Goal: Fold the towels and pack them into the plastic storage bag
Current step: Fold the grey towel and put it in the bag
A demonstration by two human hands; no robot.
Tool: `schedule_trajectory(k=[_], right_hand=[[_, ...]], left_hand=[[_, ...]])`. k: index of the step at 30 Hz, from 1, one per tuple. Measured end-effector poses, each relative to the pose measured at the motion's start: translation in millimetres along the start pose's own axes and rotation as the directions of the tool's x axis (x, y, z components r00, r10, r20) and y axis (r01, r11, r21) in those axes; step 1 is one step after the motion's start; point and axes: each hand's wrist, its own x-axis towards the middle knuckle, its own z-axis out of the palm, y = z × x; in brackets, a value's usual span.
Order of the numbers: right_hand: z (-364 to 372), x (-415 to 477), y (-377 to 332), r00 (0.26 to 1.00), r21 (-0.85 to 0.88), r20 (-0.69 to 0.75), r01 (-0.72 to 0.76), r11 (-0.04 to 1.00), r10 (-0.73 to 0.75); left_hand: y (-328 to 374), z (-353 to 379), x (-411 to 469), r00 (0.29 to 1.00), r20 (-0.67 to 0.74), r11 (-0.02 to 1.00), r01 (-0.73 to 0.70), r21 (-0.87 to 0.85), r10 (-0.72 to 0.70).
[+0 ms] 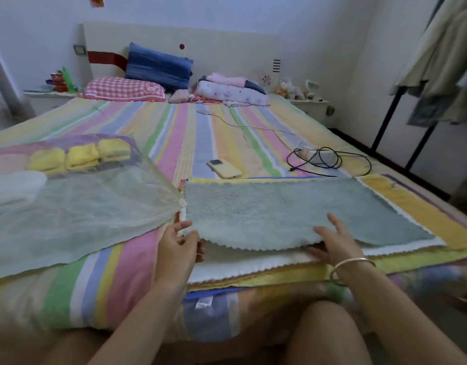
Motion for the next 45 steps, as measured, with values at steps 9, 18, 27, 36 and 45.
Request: schedule_trajectory(k=[9, 18, 27, 36, 45], right_hand=[[-124.2, 102.2, -7.0, 0.941, -0.207, -0.334, -0.125, 0.970, 0.050], [-55.5, 74.6, -9.0, 0.827, -0.921, 0.067, 0.267, 0.285, -0.558], [94.1, -43.9, 52.7, 0.303, -0.429, 0.846, 0.875, -0.222, -0.440], [109.8, -58.9, 66.4, 0.307, -0.431, 0.785, 0.895, -0.118, -0.538], [140.0, -63.8, 76.3, 0.223, -0.477, 0.650, 0.864, -0.161, -0.727]], left_hand=[[-10.6, 32.2, -7.5, 0.997, -0.061, 0.998, -0.034, 0.062, 0.038], [-8.5, 31.1, -5.5, 0.999, 0.004, 0.990, -0.046, 0.130, 0.046], [-14.5, 1.8, -2.4, 0.992, 0.124, 0.965, -0.009, 0.263, -0.024], [-3.5, -11.7, -2.2, 0.963, 0.081, 0.962, 0.249, 0.110, -0.259], [3.3, -26.6, -7.8, 0.962, 0.172, 0.960, 0.173, 0.218, -0.213]])
